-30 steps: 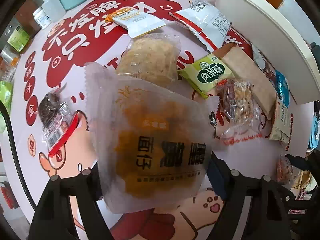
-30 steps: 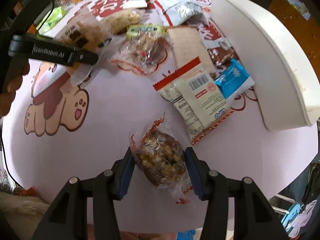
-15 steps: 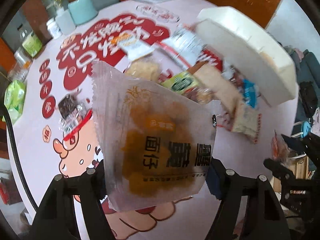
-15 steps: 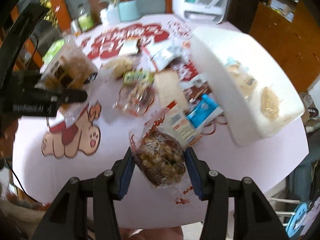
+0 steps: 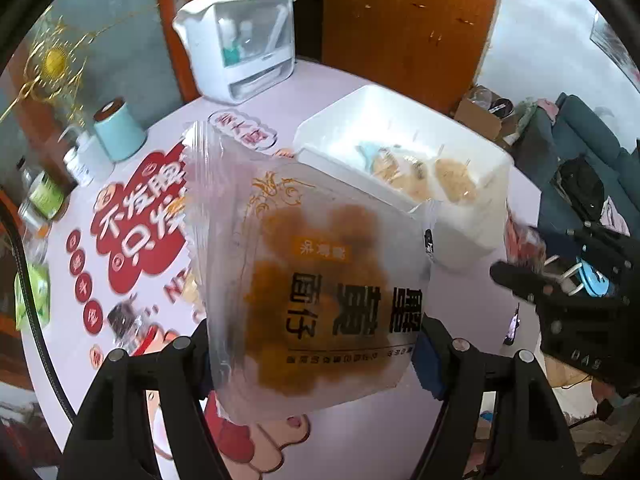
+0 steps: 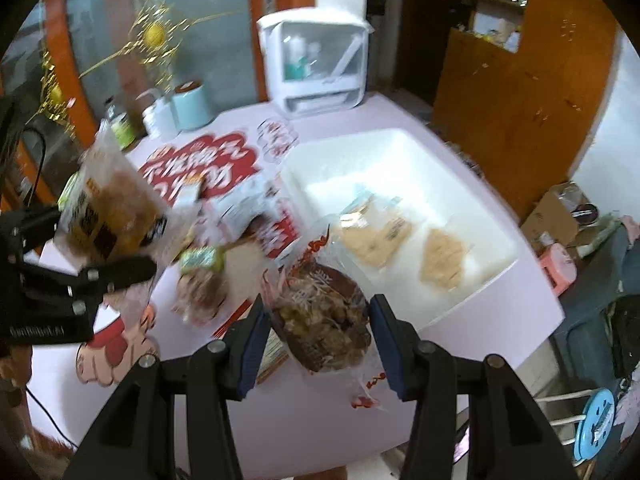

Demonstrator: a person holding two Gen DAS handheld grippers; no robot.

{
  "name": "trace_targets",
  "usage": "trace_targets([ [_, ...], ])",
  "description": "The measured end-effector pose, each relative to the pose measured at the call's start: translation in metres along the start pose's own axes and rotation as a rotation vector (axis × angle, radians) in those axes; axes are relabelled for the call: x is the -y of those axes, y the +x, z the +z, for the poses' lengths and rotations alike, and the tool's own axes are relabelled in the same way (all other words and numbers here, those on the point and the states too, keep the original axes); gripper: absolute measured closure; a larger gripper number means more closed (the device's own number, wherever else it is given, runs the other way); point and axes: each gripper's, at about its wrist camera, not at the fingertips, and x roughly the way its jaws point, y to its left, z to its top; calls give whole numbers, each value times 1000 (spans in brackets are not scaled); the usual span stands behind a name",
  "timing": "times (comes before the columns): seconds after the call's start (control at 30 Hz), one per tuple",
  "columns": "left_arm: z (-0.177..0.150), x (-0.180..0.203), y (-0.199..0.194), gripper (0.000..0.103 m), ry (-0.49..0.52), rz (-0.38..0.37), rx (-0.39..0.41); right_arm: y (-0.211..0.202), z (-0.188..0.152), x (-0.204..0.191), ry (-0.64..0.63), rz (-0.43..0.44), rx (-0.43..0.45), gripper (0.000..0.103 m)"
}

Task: Organize snacks
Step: 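Carry both packs into the white tray and open both tools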

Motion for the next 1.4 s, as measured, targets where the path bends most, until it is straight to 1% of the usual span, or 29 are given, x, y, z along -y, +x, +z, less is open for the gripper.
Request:
trace_targets([
  [0.1,18,14,5,29,13,-11,9,-2,14,20,16,-34,30,53],
  [0.23,43,32,15,29,21,-22,18,8,34,43,35,-53,45,53],
  [0.37,72,42,31,29,13,-25,24,21,56,63,54,-49,55,53],
  [0.43,91,49,42,29,8,-16,24,26,65,70,57,-51,65,53],
  [0.57,118,57,61,29,-4,2,34,41,86,86,73,-55,80,52],
  [0.7,141,65,88,29,-14,26,25,65,100,100,75,-57,68,52],
  [0.8,150,66,109,29,-32,31,-2,84,103,107,73,-55,42,52],
  [0.97,163,72,150,28,-38,78,-46,125,96,117,62,-46,-31,52],
  [1.07,164,75,169,28,-50,83,-76,145,89,123,68,-31,-78,52],
  [1.23,166,74,195,28,-66,101,-108,166,82,129,88,-1,-134,51],
  [1.27,166,74,198,26,-71,101,-110,168,80,130,92,5,-140,51],
  [1.33,165,73,204,18,-91,89,-119,170,76,132,101,25,-148,51],
  [1.4,163,70,208,15,-114,70,-129,171,73,133,106,37,-155,50],
])
